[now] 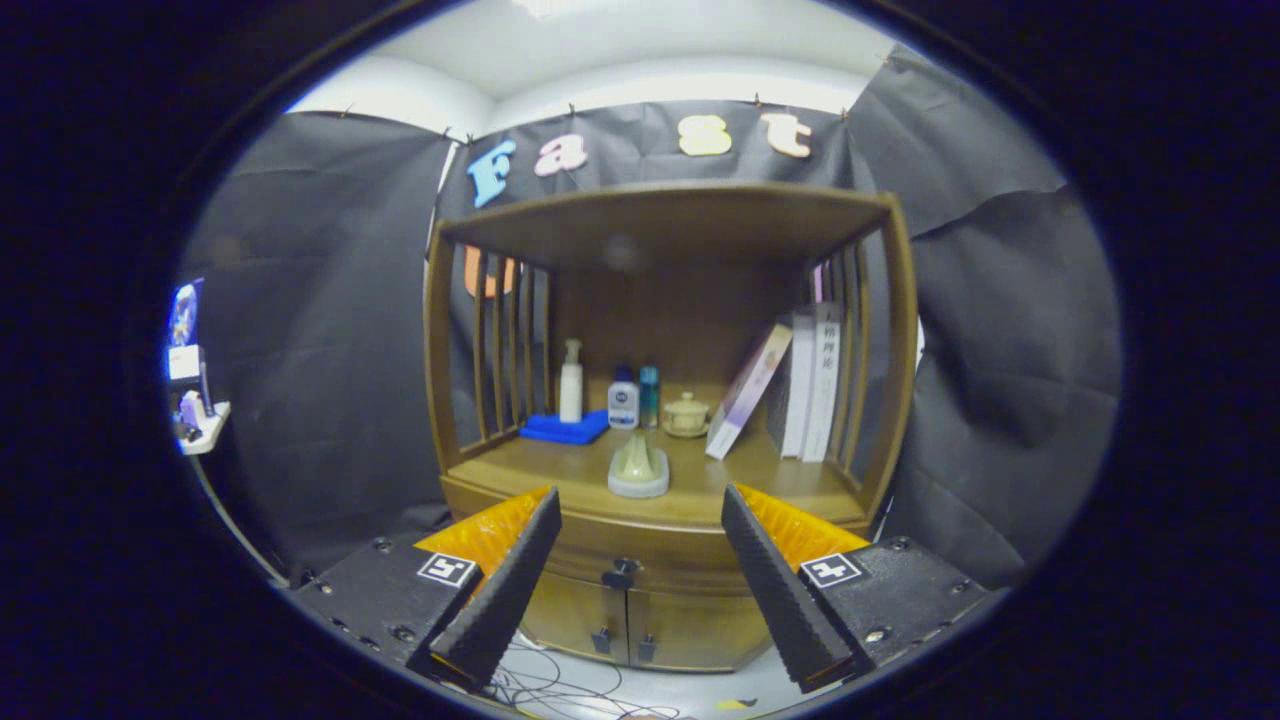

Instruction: Pull open the drawer, take out the items inside it, and place them on the countertop above the cabinet.

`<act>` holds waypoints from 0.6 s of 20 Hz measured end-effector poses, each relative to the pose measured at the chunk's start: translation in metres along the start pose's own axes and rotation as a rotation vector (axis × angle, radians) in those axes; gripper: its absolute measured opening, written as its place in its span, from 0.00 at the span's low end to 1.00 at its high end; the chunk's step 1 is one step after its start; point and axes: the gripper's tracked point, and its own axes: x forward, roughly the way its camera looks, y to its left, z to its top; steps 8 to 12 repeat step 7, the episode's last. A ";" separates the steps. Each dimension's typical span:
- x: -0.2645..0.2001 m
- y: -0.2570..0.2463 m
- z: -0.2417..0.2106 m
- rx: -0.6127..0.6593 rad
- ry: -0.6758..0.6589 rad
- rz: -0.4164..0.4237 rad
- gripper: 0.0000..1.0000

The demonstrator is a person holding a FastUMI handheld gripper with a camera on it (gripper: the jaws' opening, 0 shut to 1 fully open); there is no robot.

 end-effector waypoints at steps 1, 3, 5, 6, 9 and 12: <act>-0.019 -0.006 0.015 -0.010 -0.035 0.003 1.00; -0.058 -0.018 0.039 -0.036 -0.095 -0.009 1.00; -0.093 -0.023 0.051 -0.023 -0.136 -0.009 1.00; -0.115 -0.018 0.054 -0.005 -0.146 0.008 1.00; -0.133 -0.016 0.056 0.014 -0.158 0.022 1.00; -0.133 -0.016 0.056 0.014 -0.158 0.022 1.00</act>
